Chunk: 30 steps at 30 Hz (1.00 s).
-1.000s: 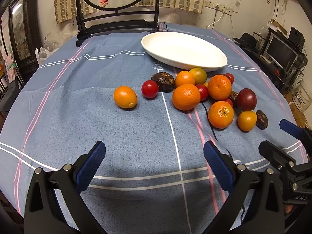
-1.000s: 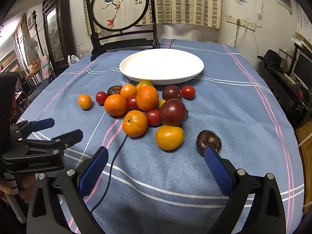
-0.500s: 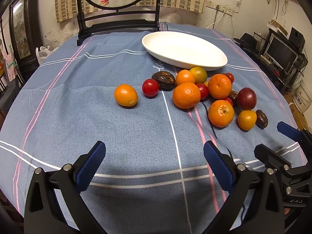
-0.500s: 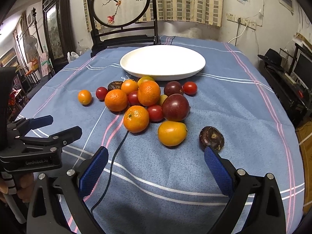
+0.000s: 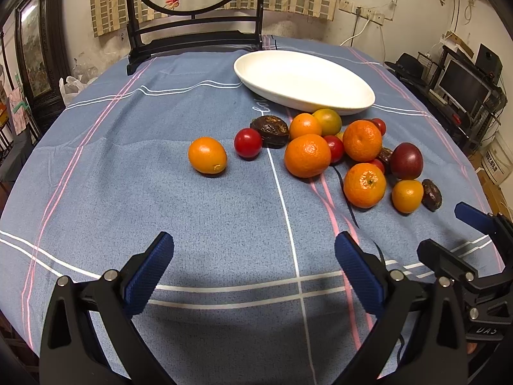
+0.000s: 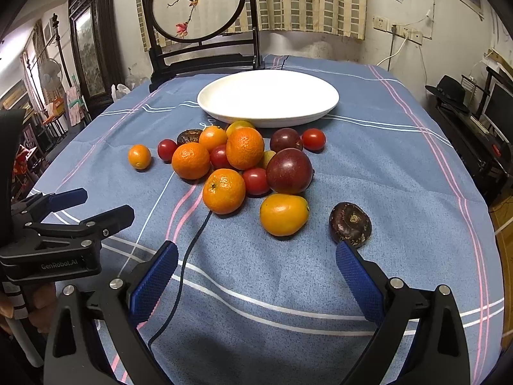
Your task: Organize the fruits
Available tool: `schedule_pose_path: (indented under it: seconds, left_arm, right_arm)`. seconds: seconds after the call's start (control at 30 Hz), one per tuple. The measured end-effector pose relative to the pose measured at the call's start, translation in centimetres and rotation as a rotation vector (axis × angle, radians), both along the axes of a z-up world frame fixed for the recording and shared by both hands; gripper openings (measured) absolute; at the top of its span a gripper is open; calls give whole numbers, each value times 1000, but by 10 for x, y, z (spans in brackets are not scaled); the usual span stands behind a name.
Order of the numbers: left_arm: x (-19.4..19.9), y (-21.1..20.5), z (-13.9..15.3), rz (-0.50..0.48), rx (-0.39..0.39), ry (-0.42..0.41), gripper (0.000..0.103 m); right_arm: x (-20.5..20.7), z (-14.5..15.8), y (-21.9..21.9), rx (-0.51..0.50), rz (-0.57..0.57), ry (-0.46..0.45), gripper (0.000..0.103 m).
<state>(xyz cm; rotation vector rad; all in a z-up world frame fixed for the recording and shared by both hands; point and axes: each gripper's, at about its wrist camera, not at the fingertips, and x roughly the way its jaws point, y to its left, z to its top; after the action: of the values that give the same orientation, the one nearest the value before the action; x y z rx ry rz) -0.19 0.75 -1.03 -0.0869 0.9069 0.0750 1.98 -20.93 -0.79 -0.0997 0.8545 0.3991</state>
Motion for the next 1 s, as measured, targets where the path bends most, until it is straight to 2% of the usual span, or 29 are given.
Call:
schedule_pose_path:
  seconds: [0.73,1.0]
  left_arm:
    - [1,3,3,-17,14,-6,98]
    - [11,38,-3,37,6,5,98]
  right_arm:
    - [3,0,1,14,15,7,99]
    - [-5,-4,0,87,75,17,99]
